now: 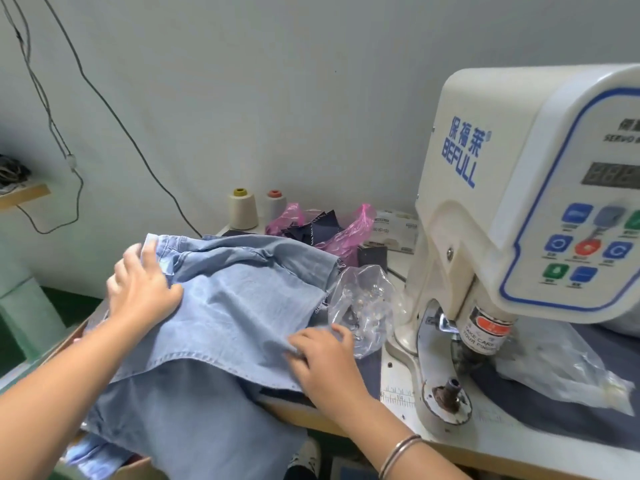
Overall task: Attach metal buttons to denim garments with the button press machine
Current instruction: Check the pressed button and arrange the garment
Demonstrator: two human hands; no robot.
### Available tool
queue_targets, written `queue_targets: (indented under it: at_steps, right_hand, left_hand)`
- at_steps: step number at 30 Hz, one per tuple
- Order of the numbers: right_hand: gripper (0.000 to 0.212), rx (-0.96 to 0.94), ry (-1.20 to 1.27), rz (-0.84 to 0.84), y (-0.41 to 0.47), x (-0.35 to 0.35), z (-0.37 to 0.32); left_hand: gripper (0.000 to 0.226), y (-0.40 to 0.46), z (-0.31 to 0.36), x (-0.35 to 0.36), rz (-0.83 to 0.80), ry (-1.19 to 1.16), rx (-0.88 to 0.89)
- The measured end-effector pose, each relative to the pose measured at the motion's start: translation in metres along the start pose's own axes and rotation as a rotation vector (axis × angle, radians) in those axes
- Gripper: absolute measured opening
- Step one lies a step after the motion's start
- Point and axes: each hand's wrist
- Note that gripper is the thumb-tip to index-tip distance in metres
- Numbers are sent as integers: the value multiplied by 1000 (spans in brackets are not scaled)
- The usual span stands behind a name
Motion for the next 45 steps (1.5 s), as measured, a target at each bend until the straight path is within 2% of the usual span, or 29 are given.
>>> queue_targets:
  at_steps: [4, 5, 7, 10, 12, 14, 15, 17, 20, 22, 24, 26, 29, 31, 33, 36, 38, 41, 45]
  right_hand:
    - [17, 29, 280, 315, 4, -12, -6]
    - [13, 34, 342, 350, 3, -15, -6]
    - [16, 67, 416, 340, 1, -19, -3]
    - [38, 81, 335, 283, -6, -16, -1]
    - [44, 17, 201, 210, -8, -10, -3]
    - [45, -43, 70, 57, -6, -1, -3]
    - [46, -62, -6, -35, -5, 4, -1]
    - [52, -58, -78, -187, -9, 16, 5]
    - [61, -11, -217, -188, -20, 28, 7]
    - [62, -13, -216, -154, -22, 32, 3]
    - [62, -35, -219, -127, -22, 36, 3]
    - [62, -27, -237, -109, -20, 36, 4]
    - [63, 10, -222, -99, -17, 35, 4]
    - [64, 36, -205, -85, -15, 35, 5]
    - [64, 61, -218, -79, -15, 35, 6]
    - [64, 71, -219, -65, -15, 36, 5]
    - [63, 53, -213, -57, -17, 37, 5]
    - [62, 29, -219, -56, -19, 38, 5]
    - [60, 25, -227, -54, -20, 38, 4]
  left_hand:
    - [67, -10, 31, 10, 28, -92, 248]
    - [60, -11, 40, 12, 31, -122, 322]
    - [47, -14, 58, 16, -19, -194, 454]
    - [48, -25, 79, 29, -303, -224, 639]
    - [46, -36, 89, 43, -483, 51, 741]
    - [44, -43, 94, 54, -534, 298, 806]
    - [41, -43, 98, 52, -512, 293, 801]
    - [37, -37, 106, 48, -431, 118, 712]
    - [46, -25, 125, 48, -171, -146, 671]
    - [51, -15, 145, 48, -86, -239, 696]
    - [50, -3, 167, 51, -106, -208, 732]
    - [45, 10, 188, 56, -153, -165, 654]
    - [42, 26, 208, 66, -243, -240, 273]
    - [44, 30, 211, 73, -337, -263, 139]
    - [29, 29, 210, 78, -374, -284, 137]
    - [9, 30, 206, 77, -284, -498, 79]
    - [8, 35, 200, 70, -203, -615, 15]
    - [14, 45, 191, 63, -202, -717, -29]
    - [20, 44, 187, 63, -209, -655, 67]
Point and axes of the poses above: each hand's wrist, its own y-axis towards the middle knuckle, its own x-axis out of the palm, z = x × y, and after that the axes turned 2 degrees about x, right-handed
